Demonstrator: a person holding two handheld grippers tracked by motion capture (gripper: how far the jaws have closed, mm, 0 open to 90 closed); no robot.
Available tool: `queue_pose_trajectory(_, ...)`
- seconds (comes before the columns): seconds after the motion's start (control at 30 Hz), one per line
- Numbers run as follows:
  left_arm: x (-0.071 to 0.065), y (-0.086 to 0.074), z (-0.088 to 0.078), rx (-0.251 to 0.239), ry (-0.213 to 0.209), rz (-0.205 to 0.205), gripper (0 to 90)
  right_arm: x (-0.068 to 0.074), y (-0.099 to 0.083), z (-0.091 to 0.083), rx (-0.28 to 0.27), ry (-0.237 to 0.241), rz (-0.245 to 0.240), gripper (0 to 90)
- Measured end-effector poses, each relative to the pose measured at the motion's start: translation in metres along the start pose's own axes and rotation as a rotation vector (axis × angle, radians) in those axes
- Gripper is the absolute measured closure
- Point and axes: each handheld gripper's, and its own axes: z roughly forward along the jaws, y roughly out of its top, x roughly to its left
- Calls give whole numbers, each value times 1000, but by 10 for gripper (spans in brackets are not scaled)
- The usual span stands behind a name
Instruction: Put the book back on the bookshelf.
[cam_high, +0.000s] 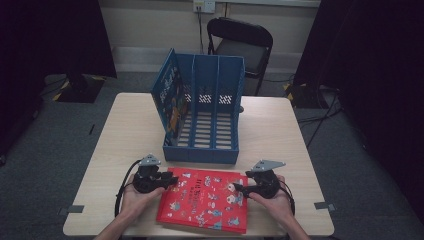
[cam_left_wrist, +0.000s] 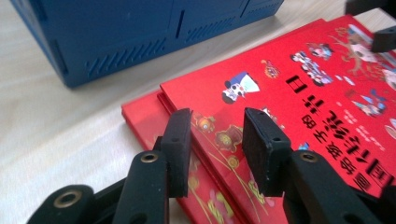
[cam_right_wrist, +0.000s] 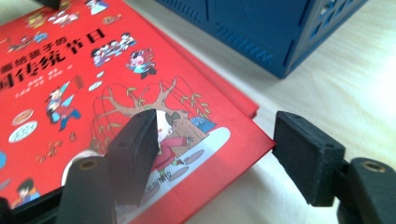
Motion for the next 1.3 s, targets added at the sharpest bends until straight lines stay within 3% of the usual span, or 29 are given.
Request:
queue_pose_trajectory(0.3, 1, 9, 14, -30, -2, -9, 658, 13, -18, -19, 9, 12, -7, 316)
queue_pose_trajectory(0.43, 1, 17, 20, -15, 3, 30, 667, 18, -23, -25, 24, 35, -22, 322)
queue_pose_trajectory(0.53, 2, 21, 26, -20, -3, 34, 680, 14, -20, -27, 22, 54, -36, 426)
queue_pose_trajectory(0.67, -1, 24, 32, -38, -16, 30, 688, 13, -9, -16, 14, 76, -44, 413)
queue_pose_trajectory(0.77, -4, 28, 36, -22, -23, 27, 694, 16, 3, -2, 24, 111, -65, 450)
queue_pose_trajectory(0.9, -10, 36, 44, -1, -33, 48, 697, 20, 14, 10, 41, 143, -89, 487)
queue_pose_trajectory(1.07, -20, 42, 54, 3, -44, 81, 677, 21, 19, 20, 55, 168, -89, 458)
queue_pose_trajectory(1.17, -21, 41, 52, 24, -54, 81, 613, 22, 17, 21, 60, 195, -69, 444)
queue_pose_trajectory(1.3, -19, 31, 37, 48, -74, 81, 618, 22, 13, 19, 62, 224, -59, 477)
